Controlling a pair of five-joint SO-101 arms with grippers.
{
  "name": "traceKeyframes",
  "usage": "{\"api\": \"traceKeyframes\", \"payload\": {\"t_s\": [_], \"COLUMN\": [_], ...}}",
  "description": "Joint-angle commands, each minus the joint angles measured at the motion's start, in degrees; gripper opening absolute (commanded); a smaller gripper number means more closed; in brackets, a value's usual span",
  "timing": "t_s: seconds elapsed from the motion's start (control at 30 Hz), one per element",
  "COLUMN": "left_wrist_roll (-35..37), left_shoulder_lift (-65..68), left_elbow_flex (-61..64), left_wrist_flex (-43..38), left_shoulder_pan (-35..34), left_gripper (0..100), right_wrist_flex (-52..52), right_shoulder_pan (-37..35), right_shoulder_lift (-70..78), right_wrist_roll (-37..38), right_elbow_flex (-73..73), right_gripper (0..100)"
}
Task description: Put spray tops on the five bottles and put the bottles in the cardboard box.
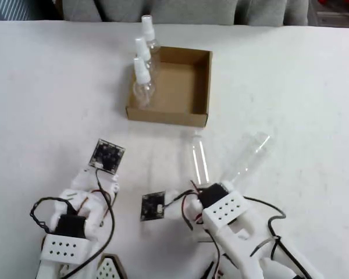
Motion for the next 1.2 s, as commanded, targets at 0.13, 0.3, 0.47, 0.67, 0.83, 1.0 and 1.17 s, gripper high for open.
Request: {"api": "traceKeyframes", "payload": {"t_s": [0.13, 0.3, 0.47, 0.67, 0.83, 1.0, 1.17], "left_wrist_roll": [-0.5, -0.5, -0.5, -0.2, -0.2, -0.2, 1.7], "left_shoulder_lift": [-1.1, -1.1, -1.1, -1.4, -1.4, -1.5, -1.2], "left_elbow_flex": [0.1, 0.1, 0.1, 0.1, 0.1, 0.1, 0.0], "left_wrist_flex": [-0.4, -0.4, -0.4, -0.4, -0.4, -2.4, -11.2], "left_shoulder_pan": [-0.5, -0.5, -0.5, -0.5, -0.6, -2.1, -7.6], "left_gripper": [6, 6, 6, 6, 6, 6, 6], "right_wrist_flex": [-2.2, -3.4, -3.1, -0.2, -0.3, -9.5, -21.2], "right_shoulder_pan": [-1.0, -0.7, -0.5, 0.0, -0.4, -0.7, -3.7], "right_shoulder_lift": [-1.0, -1.5, -1.5, -1.0, -0.8, 2.9, 14.8], "right_wrist_roll": [0.4, -1.1, -12.2, -36.0, -54.0, -65.8, -76.0], "right_elbow_flex": [-0.6, -0.6, -6.3, -20.2, -30.6, -34.9, -35.2], "right_gripper": [6.5, 3.3, 1.6, 1.7, 1.8, 1.8, 1.8]}}
